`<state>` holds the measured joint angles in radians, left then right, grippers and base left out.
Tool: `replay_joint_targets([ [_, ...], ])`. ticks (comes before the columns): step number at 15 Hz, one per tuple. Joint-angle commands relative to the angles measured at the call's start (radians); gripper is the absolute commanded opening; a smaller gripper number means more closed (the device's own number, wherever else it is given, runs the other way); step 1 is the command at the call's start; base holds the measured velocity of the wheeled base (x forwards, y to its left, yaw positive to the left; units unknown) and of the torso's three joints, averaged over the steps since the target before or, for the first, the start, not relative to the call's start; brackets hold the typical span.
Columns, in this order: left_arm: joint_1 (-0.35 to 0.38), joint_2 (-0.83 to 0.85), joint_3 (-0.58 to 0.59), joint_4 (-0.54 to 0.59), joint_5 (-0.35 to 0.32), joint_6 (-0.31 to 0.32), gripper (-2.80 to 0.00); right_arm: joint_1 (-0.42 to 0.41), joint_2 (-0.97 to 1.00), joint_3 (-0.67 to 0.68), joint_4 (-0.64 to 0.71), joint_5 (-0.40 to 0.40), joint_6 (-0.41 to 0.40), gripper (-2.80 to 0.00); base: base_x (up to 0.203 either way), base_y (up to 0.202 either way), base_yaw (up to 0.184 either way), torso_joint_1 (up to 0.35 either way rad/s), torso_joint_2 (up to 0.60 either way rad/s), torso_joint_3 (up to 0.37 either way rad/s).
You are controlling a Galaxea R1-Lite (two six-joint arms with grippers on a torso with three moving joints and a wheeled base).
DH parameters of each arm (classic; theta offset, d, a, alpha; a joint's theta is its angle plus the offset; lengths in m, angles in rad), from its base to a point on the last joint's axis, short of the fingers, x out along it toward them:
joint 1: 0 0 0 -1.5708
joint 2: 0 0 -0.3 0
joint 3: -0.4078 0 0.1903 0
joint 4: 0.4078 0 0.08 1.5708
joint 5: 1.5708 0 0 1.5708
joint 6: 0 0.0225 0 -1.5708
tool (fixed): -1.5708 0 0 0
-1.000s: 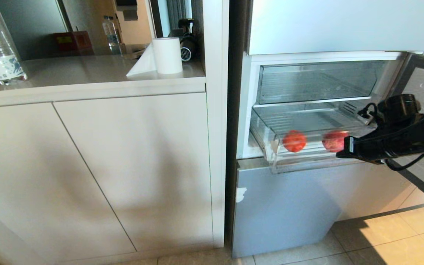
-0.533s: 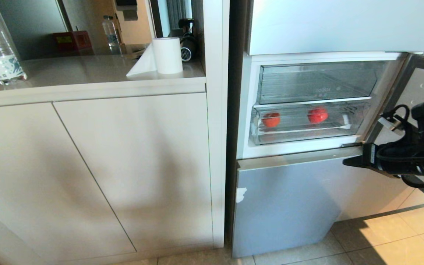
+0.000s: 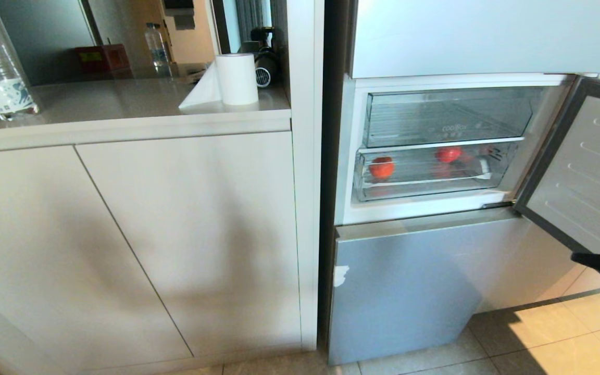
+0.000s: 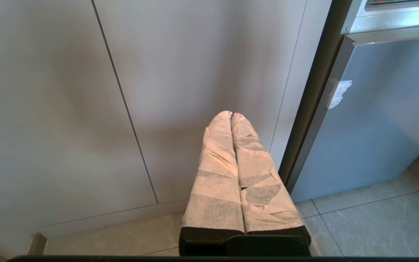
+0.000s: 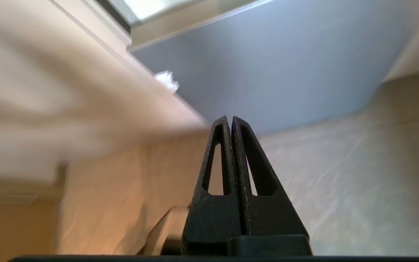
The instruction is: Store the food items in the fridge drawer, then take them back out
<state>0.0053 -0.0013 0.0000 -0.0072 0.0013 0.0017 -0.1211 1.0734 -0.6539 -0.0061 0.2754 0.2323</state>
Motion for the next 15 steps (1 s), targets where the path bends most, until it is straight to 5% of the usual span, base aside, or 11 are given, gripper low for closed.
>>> replay_joint_targets([
  [1, 0.001, 0.000, 0.002, 0.000, 0.000, 0.000, -2.80, -0.003, -0.228, 0.063, -0.003, -0.034, 0.010, -2.80, 0.000, 0.000, 0.000, 0.000, 0.00, 0.000],
  [5, 0.001, 0.000, 0.002, 0.000, 0.000, 0.000, -2.80, -0.010, -0.411, 0.108, -0.079, -0.272, 0.191, -2.80, 0.000, 0.000, 0.000, 0.000, 0.00, 0.000],
  [7, 0.001, 0.000, 0.002, 0.000, 0.000, 0.000, -2.80, -0.104, -0.385, 0.114, -0.189, -0.299, 0.254, -2.80, 0.000, 0.000, 0.000, 0.000, 0.00, 0.000],
  [15, 0.001, 0.000, 0.002, 0.000, 0.000, 0.000, -2.80, -1.229, -0.320, 0.105, -0.507, 0.147, 0.541, -2.80, 0.000, 0.000, 0.000, 0.000, 0.00, 0.000],
])
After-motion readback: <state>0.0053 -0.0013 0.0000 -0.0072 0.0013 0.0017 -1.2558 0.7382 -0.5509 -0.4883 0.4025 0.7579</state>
